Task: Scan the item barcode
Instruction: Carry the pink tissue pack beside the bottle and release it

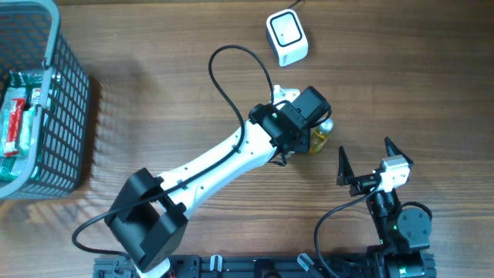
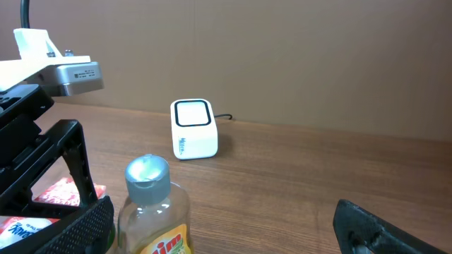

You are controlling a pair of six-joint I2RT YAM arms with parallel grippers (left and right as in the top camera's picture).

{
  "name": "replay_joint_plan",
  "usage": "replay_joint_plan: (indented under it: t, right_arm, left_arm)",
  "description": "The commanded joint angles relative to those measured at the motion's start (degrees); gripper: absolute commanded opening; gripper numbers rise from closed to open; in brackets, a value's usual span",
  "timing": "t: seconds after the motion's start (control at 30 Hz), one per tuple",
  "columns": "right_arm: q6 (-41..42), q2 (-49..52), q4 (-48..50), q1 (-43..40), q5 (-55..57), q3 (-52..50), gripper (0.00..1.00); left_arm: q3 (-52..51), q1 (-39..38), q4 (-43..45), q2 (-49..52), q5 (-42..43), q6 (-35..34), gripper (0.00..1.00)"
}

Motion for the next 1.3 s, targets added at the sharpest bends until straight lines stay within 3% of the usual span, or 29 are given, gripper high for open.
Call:
replay_joint_plan:
  t: [0.0,0.03,0.1,0.37,0.7,1.0,1.27]
  right_arm:
    - [-0.8,-0.3,0.3,0.2,-0.8,-0.1,1.0]
    - [-0.8,-0.3,0.3,0.2,-0.8,-0.1,1.0]
    - [-0.8,-0.3,0.3,0.2,-0.8,-0.1,1.0]
    - [-0.8,-0.3,0.3,0.2,-0.8,-0.1,1.0]
    - [-0.8,-0.3,0.3,0.2,-0.8,-0.1,1.0]
    - [-0.8,-0.3,0.3,0.2,-0.8,-0.1,1.0]
    - [-0.8,-0.3,0.3,0.2,-0.8,-0.1,1.0]
  left_arm:
    - [-3.3,-0.1,0.4,-0.3,0.4,-0.5,0.65]
    - [-4.0,0.0,0.5,-0.3,0.2,-0.5,0.5]
    - [-5.1,0.0,1.3,-0.3,0.2,-0.5,0.36]
    - [-5.6,1.4,2.3,-2.1,0.2,-0.5,0.37]
    - [-6.2,6.4,-3.3,-8.5,-3.0,1.0,0.37]
    - [-12.5,6.7,4.0,-4.5,-5.9,1.0,0.4]
    - [-12.5,6.6,6.8,-4.2,8.1,6.5,0.42]
